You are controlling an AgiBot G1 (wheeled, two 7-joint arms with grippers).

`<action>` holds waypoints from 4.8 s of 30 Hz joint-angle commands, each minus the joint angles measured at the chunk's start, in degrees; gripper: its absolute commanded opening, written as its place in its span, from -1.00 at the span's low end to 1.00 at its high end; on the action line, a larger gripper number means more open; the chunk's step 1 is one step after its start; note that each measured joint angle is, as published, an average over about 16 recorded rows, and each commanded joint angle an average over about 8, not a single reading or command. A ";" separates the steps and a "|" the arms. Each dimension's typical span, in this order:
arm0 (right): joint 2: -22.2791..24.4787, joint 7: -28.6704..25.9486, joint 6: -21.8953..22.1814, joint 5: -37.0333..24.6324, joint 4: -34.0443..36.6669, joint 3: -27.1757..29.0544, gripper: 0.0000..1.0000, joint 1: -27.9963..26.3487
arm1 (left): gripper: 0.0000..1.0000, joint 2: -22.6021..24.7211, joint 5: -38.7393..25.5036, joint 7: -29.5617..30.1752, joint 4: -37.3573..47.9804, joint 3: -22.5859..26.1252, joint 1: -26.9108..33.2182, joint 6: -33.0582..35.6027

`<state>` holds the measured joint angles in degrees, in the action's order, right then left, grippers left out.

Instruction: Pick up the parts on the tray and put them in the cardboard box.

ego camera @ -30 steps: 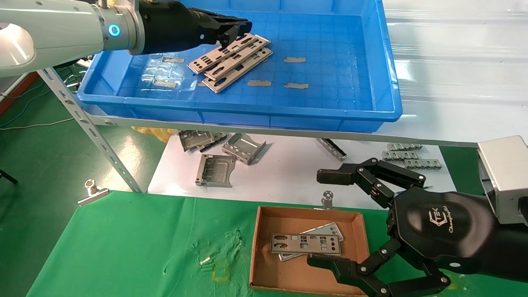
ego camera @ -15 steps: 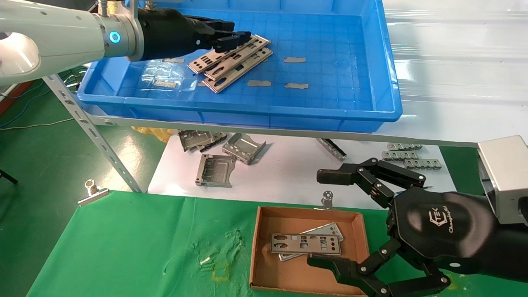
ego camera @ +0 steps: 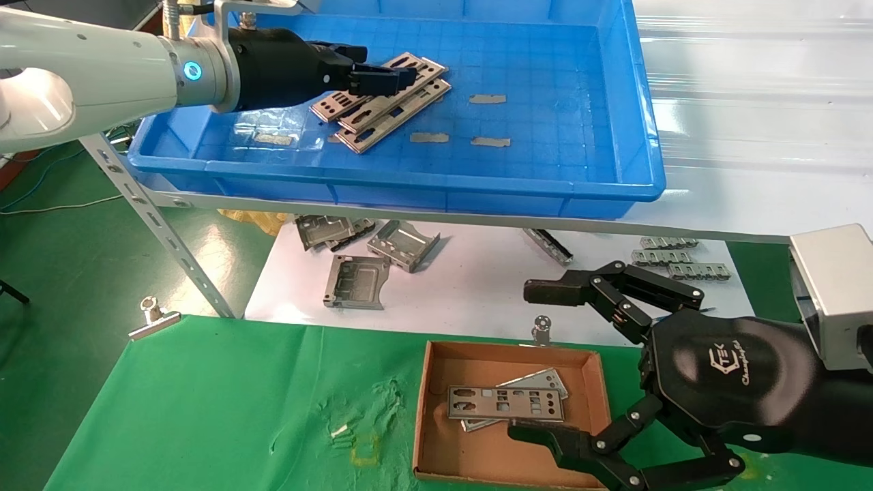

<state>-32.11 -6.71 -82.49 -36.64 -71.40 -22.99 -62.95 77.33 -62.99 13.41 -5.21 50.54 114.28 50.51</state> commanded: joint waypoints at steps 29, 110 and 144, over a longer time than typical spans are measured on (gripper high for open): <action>0.00 0.00 0.00 0.00 0.00 0.00 1.00 0.00 | -1.00 0.17 -0.08 4.44 -3.95 2.62 -2.03 -7.14; 0.00 0.01 0.00 0.01 0.00 -0.01 1.00 0.00 | -1.00 -15.87 8.57 -20.90 -37.50 0.76 -17.02 28.63; 0.01 0.01 0.01 0.01 0.00 -0.02 1.00 0.00 | 1.00 0.25 -0.73 -36.65 -29.75 8.30 -31.70 5.34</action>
<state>-32.11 -6.70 -82.48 -36.63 -71.40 -23.01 -62.96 77.49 -63.52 -22.82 -35.02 58.88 82.78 56.31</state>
